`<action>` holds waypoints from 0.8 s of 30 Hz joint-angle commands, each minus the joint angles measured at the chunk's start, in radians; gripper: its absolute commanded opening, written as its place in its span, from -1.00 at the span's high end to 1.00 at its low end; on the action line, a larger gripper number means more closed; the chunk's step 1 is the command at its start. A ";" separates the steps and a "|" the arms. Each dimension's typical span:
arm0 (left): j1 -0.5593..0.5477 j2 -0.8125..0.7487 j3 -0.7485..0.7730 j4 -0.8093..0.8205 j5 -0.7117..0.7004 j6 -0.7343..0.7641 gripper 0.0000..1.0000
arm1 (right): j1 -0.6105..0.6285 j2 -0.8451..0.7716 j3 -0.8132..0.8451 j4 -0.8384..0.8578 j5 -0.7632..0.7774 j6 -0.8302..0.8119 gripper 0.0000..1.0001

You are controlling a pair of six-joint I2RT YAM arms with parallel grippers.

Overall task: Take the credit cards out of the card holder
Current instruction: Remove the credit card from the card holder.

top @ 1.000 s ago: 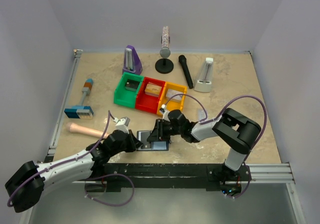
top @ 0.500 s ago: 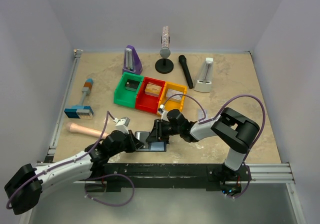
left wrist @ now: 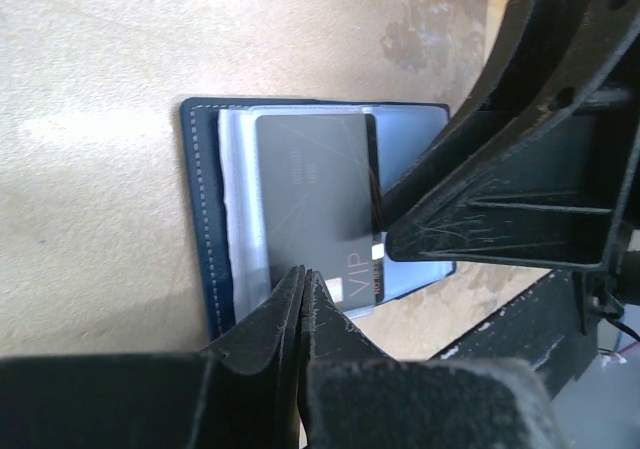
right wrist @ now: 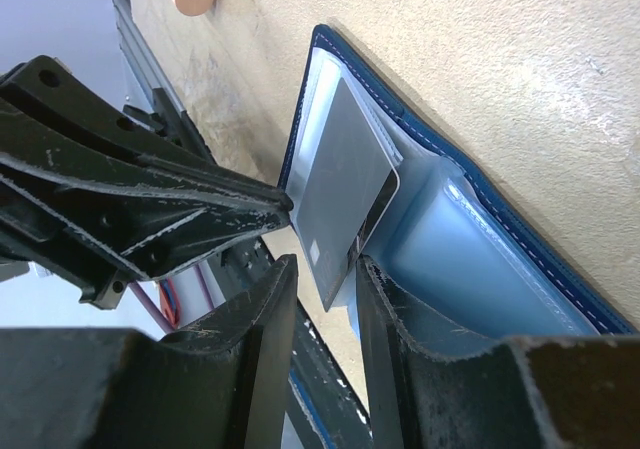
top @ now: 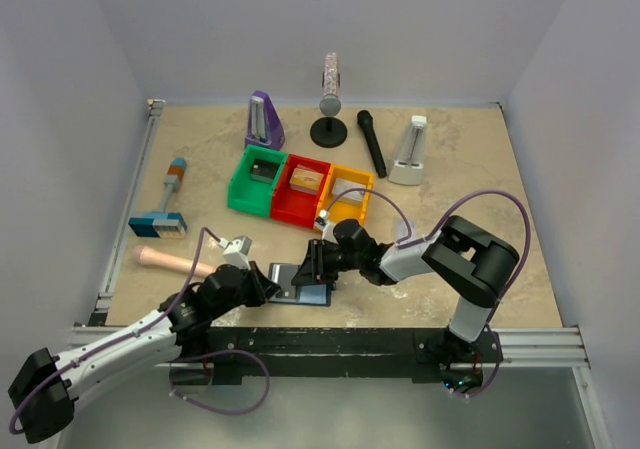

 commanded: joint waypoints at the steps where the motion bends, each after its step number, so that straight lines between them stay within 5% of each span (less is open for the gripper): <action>1: 0.002 0.020 0.038 -0.052 -0.057 0.013 0.95 | 0.005 -0.006 0.039 0.007 -0.032 -0.014 0.30; 24: 0.002 0.146 0.027 0.111 0.020 0.039 0.99 | 0.006 0.021 0.079 0.001 -0.066 -0.010 0.28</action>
